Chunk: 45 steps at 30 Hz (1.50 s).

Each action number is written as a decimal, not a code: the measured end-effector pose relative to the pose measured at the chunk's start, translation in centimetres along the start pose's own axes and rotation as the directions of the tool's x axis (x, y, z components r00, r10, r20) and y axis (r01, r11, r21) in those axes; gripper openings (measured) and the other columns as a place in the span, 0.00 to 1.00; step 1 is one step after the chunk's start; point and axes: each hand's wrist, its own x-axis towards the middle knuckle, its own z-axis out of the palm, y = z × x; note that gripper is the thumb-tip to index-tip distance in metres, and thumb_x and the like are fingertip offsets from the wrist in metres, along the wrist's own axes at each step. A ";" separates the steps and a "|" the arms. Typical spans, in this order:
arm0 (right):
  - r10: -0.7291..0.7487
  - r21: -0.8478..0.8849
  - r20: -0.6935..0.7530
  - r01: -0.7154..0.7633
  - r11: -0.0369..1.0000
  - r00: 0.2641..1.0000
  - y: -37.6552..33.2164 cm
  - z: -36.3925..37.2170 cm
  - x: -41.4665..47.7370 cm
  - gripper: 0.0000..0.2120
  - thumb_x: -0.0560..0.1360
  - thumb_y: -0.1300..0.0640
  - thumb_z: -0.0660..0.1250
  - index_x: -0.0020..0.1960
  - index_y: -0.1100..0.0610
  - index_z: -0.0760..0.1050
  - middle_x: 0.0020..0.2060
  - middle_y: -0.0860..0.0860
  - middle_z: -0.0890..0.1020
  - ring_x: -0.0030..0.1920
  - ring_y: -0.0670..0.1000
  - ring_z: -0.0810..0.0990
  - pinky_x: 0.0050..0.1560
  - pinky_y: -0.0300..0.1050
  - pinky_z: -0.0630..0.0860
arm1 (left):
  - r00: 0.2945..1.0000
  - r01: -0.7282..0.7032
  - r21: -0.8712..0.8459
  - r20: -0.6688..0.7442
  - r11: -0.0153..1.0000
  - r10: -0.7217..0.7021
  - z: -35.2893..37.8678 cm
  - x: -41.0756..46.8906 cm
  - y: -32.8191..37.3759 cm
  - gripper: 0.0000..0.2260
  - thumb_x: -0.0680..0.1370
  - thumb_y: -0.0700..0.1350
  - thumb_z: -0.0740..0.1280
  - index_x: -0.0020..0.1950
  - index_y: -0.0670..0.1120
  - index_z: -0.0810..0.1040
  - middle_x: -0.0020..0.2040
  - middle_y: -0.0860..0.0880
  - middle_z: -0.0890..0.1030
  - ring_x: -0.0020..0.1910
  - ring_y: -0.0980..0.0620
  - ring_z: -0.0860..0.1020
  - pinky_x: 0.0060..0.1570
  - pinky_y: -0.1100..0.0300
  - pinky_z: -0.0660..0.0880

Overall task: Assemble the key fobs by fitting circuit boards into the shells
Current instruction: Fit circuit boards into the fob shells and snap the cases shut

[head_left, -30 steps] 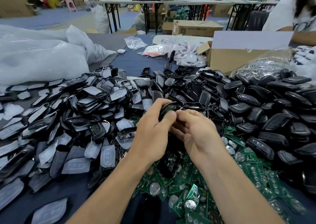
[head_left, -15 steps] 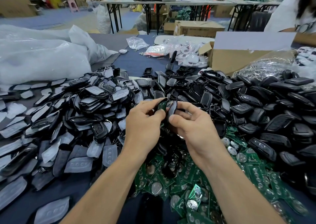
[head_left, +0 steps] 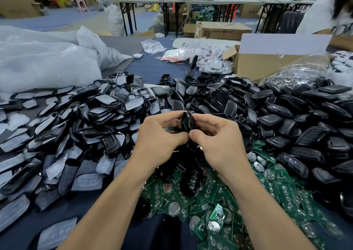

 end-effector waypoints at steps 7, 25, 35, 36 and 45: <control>-0.074 -0.112 0.007 0.074 0.991 0.997 -0.3 -0.4 -0.2 0.24 0.71 0.67 0.76 0.46 0.35 0.83 0.38 0.27 0.83 0.46 0.30 0.83 0.44 0.21 0.73 | 0.989 0.066 -0.146 0.143 0.987 -0.045 -0.6 0.3 -0.5 0.23 0.72 0.29 0.72 0.58 0.54 0.87 0.45 0.47 0.89 0.41 0.52 0.86 0.41 0.61 0.82; -0.055 -0.276 0.043 0.065 0.959 0.998 0.5 -1.6 0.2 0.20 0.68 0.63 0.79 0.54 0.42 0.87 0.41 0.34 0.85 0.46 0.32 0.83 0.45 0.23 0.75 | 0.994 0.087 -0.109 0.068 0.990 -0.080 -0.3 0.2 -0.9 0.22 0.70 0.32 0.80 0.57 0.54 0.86 0.43 0.52 0.89 0.43 0.54 0.88 0.44 0.64 0.82; -0.072 -0.105 0.039 0.076 0.992 0.997 0.5 -1.3 0.1 0.21 0.67 0.65 0.81 0.50 0.41 0.87 0.40 0.32 0.85 0.48 0.33 0.84 0.48 0.24 0.76 | 0.994 0.111 -0.259 0.039 0.960 -0.104 -0.1 0.2 -0.7 0.19 0.70 0.32 0.79 0.51 0.54 0.88 0.44 0.48 0.89 0.42 0.53 0.87 0.42 0.65 0.80; -0.072 -0.068 0.043 0.075 0.995 0.996 0.5 -1.4 0.1 0.22 0.67 0.66 0.81 0.49 0.40 0.86 0.40 0.32 0.86 0.47 0.34 0.85 0.47 0.24 0.76 | 0.993 0.119 -0.275 0.045 0.954 -0.111 -0.1 0.2 -0.7 0.18 0.71 0.32 0.79 0.52 0.53 0.88 0.45 0.48 0.89 0.42 0.52 0.87 0.43 0.64 0.81; -0.068 0.043 0.022 0.067 0.997 0.997 1.0 -1.3 0.5 0.25 0.63 0.68 0.83 0.42 0.37 0.86 0.41 0.38 0.88 0.47 0.39 0.87 0.47 0.28 0.79 | 0.983 0.180 -0.315 0.089 0.932 -0.160 0.1 0.3 -0.8 0.17 0.72 0.33 0.78 0.56 0.49 0.86 0.46 0.46 0.89 0.43 0.52 0.87 0.42 0.61 0.82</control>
